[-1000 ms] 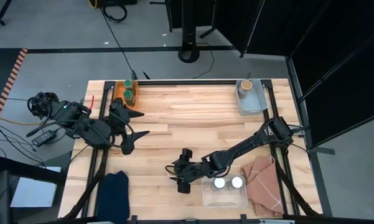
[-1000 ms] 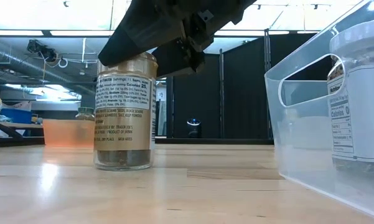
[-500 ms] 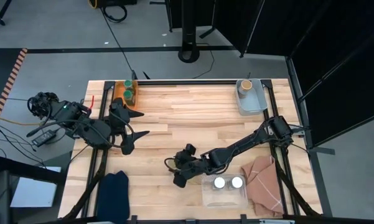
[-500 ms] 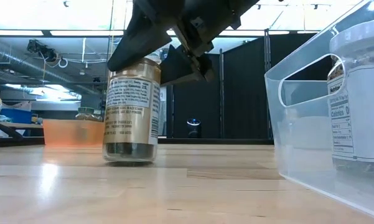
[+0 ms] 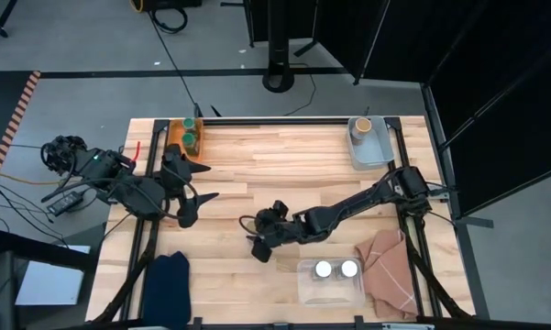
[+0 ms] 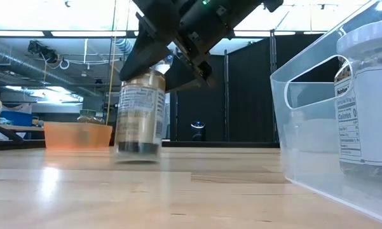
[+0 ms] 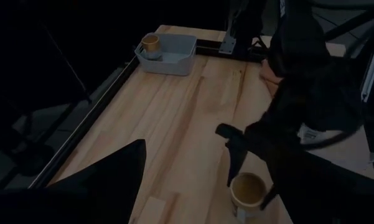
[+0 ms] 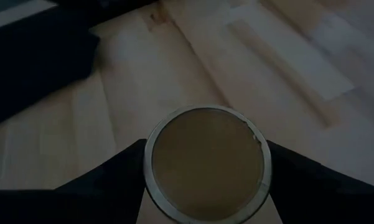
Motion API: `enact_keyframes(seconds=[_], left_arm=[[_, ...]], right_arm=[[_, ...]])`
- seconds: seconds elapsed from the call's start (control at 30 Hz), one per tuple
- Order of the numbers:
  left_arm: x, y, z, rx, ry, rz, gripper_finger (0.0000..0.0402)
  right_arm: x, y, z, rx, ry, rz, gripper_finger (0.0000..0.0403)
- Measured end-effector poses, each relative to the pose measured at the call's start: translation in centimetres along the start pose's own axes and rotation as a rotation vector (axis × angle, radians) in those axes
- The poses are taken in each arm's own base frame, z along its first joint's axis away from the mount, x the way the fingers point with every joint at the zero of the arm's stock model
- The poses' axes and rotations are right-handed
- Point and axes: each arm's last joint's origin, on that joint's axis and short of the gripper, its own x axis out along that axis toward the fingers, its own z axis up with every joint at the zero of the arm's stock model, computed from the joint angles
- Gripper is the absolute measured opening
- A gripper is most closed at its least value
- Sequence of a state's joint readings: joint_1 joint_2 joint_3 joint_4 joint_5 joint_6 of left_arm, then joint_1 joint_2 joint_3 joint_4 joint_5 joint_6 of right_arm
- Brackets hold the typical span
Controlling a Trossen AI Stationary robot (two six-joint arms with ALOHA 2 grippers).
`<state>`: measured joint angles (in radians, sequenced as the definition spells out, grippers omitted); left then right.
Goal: Sort spices by type
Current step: Put the gold seasoning bottle into the gray bin
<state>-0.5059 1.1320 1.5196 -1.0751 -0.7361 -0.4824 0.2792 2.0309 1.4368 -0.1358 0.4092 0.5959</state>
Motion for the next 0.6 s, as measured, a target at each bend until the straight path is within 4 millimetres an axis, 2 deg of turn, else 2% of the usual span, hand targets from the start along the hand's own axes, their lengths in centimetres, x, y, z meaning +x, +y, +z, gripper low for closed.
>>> enact_keyframes(seconds=[0.33,0.6], left_arm=[[0.0,0.1,-0.2,0.012,0.016,0.008,0.0332],[0.0,0.2,-0.3,0.014,0.028,0.015,0.0332]], right_arm=[[-0.7,-2.2,3.1,-0.001,-0.048,-0.008,0.029],[-2.3,-5.1,6.2,-0.008,-0.091,-0.062,0.029]])
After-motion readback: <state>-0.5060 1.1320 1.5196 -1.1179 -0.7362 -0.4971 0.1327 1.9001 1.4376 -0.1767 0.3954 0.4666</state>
